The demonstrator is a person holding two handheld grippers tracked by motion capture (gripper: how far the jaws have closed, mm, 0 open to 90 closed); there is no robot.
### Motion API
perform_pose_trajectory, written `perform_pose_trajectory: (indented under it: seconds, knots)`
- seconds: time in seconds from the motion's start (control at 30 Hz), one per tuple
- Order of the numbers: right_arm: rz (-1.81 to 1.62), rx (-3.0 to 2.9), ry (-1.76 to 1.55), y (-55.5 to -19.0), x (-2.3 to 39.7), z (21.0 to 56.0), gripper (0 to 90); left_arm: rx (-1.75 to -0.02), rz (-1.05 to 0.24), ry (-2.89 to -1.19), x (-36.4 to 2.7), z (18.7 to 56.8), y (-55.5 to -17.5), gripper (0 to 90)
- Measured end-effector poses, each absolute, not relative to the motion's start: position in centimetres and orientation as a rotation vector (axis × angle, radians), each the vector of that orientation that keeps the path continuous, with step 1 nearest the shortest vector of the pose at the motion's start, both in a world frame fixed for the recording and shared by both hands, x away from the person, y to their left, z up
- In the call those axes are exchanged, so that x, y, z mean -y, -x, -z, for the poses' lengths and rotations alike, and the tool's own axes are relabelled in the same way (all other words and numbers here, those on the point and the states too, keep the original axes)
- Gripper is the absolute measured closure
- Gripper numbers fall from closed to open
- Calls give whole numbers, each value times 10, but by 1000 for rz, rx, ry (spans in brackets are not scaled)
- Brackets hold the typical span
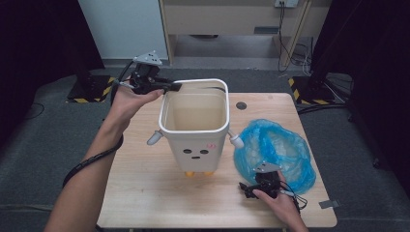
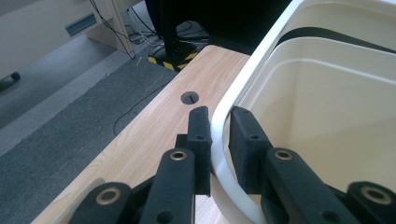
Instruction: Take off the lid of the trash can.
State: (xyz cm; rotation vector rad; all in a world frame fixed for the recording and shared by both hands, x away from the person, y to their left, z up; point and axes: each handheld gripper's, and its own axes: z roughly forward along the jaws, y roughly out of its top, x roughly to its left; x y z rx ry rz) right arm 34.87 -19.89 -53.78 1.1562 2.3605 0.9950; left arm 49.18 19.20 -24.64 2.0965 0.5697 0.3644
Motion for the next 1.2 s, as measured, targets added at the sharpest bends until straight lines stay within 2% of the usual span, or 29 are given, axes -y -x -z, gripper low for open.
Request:
perform_pose_trajectory:
  seconds: [0.53, 1.2]
  knots:
    - [-995, -2362, -1159, -348, 199, 538, 21, -572, -372, -2072, -201, 230, -488, 790]
    - [-996, -2362, -1161, -348, 199, 538, 21, -635, -390, -1997, -228, 233, -472, 792]
